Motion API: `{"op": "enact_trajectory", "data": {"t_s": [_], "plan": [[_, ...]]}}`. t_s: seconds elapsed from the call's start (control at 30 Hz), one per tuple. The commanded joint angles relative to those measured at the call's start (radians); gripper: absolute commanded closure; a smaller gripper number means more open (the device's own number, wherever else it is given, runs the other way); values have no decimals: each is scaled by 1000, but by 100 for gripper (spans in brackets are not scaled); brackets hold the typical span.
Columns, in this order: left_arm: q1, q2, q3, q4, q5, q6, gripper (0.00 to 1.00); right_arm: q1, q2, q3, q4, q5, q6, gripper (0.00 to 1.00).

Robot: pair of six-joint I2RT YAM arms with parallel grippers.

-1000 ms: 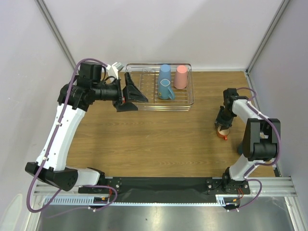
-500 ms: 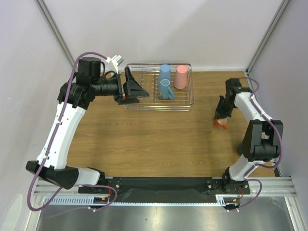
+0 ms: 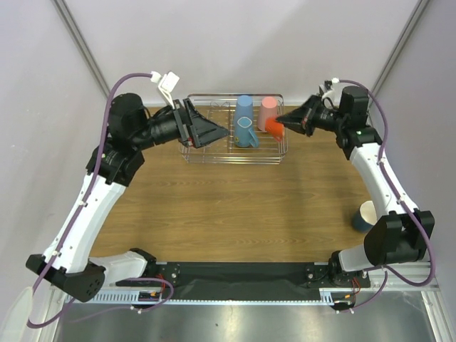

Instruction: Load the cups into the dish rack

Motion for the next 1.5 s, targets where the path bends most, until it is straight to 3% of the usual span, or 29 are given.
{"op": "enact_trajectory", "data": {"t_s": [0.0,0.2,0.37,0.57,0.67,0.83,1.47], "plan": [[-28,17,23,90,-66,34,1,26,-39,0,459,-164,370,100],[-63,49,51,107,-32,68,4,83,-13,-1,826,-193,715,100],[-68,28,58,170,-15,181,0,138,2,8,999,-192,869,100],[-69,2,58,300,38,333,0,236,-1,68,904,-249,813,100],[-72,28,88,299,116,333,0,261,-15,85,792,-250,730,100],[-91,22,54,328,156,295,0,266,-30,82,782,-230,725,100],[-189,65,95,216,-1,398,0,313,-16,168,865,-244,835,100]]}}
